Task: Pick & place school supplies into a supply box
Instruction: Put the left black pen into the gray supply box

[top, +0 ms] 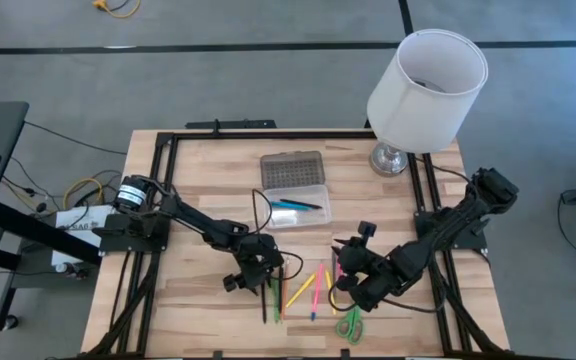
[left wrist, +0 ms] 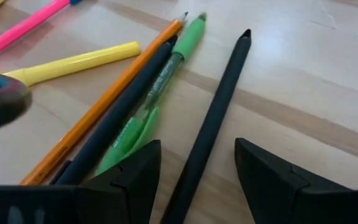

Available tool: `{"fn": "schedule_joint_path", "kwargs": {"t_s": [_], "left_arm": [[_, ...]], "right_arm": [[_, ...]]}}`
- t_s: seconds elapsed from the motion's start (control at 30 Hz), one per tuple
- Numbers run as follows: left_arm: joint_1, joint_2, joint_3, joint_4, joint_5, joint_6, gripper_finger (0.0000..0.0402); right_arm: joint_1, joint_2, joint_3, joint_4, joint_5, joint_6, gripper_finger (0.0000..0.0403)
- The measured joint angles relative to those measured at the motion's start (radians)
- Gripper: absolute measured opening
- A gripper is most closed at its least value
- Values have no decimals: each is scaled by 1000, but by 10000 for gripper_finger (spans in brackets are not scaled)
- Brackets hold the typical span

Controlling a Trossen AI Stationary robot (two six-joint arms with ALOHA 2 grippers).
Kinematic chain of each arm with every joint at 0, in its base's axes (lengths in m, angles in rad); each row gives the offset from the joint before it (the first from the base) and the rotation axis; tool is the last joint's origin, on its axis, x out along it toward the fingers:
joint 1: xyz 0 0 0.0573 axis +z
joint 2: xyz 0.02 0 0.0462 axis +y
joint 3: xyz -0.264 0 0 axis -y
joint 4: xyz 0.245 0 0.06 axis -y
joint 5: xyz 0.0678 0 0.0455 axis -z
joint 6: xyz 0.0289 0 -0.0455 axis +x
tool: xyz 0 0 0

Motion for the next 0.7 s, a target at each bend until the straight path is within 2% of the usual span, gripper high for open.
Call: {"fn": "schedule_joint_path", "kwargs": {"t_s": [0.23,0.7], "left_arm": [[-1,0,1,-3,-7,-12,190],[0,-2,3,-48,-30,6,83]], "right_arm": [[0,0,0,0,0,5,87],[0,0,0,0,-1,15,87]]}}
